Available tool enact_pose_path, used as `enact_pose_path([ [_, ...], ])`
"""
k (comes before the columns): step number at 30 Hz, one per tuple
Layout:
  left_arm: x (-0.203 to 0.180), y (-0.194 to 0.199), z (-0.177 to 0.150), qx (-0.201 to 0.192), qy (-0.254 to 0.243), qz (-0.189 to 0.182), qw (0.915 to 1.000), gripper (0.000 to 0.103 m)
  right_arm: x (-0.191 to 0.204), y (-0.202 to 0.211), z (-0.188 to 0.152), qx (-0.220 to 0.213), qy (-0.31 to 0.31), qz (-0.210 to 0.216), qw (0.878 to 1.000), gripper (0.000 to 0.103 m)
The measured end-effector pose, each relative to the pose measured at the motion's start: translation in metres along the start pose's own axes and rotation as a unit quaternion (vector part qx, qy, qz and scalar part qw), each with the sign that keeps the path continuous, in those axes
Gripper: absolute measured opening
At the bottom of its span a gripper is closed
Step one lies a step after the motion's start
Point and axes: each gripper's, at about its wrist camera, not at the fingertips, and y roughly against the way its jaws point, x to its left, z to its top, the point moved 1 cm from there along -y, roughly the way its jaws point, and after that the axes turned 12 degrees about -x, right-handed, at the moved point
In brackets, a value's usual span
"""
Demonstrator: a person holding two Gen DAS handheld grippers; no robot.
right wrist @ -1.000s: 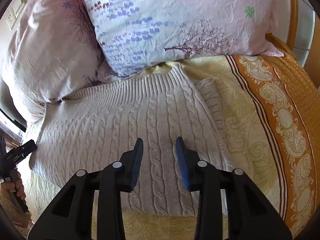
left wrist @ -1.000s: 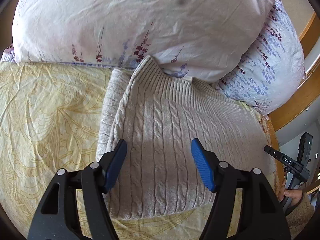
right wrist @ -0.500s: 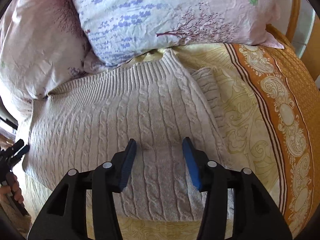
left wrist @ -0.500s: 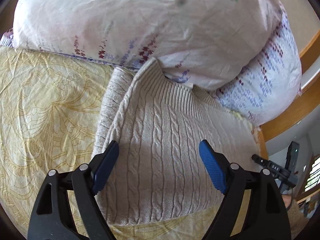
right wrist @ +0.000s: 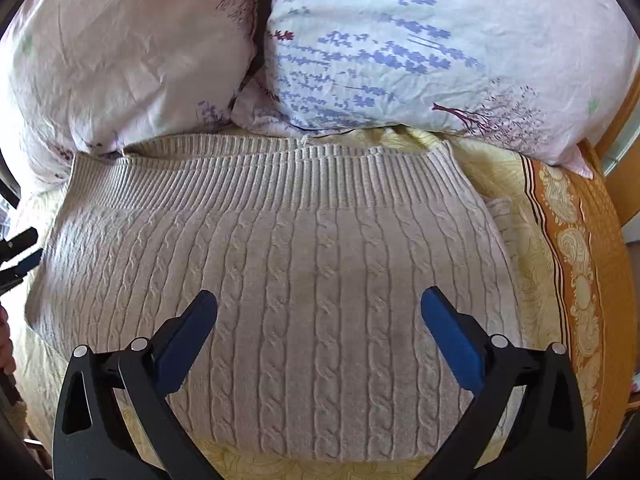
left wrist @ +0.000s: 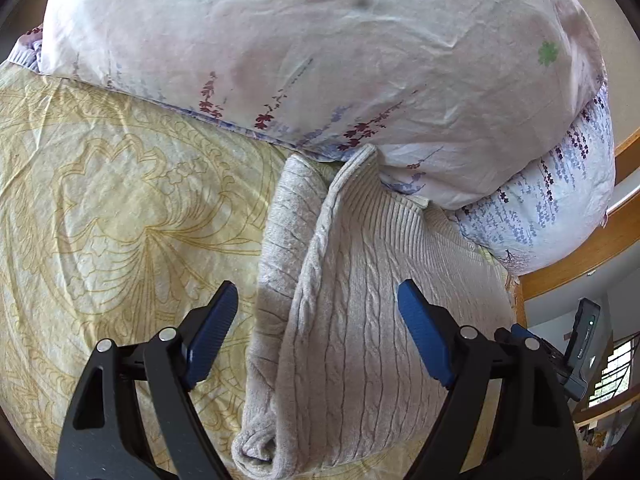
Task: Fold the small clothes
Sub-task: 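Move the open left gripper to the end of the sweater strip, then close the left gripper on the end of the beige sweater strip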
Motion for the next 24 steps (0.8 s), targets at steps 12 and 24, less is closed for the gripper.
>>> enact_pose_path([
  [12,-0.003,-0.015,0.006,0.019,-0.026,0.011,0.9994,0.080,0.009,-0.023,-0.009,0.042,0.005,0.015,0.999,0.102],
  [24,0.021,-0.016,0.008,0.056,0.075,-0.069,0.9932,0.058,0.010,-0.013,-0.028,0.011,0.015,0.009,1.000,0.102],
])
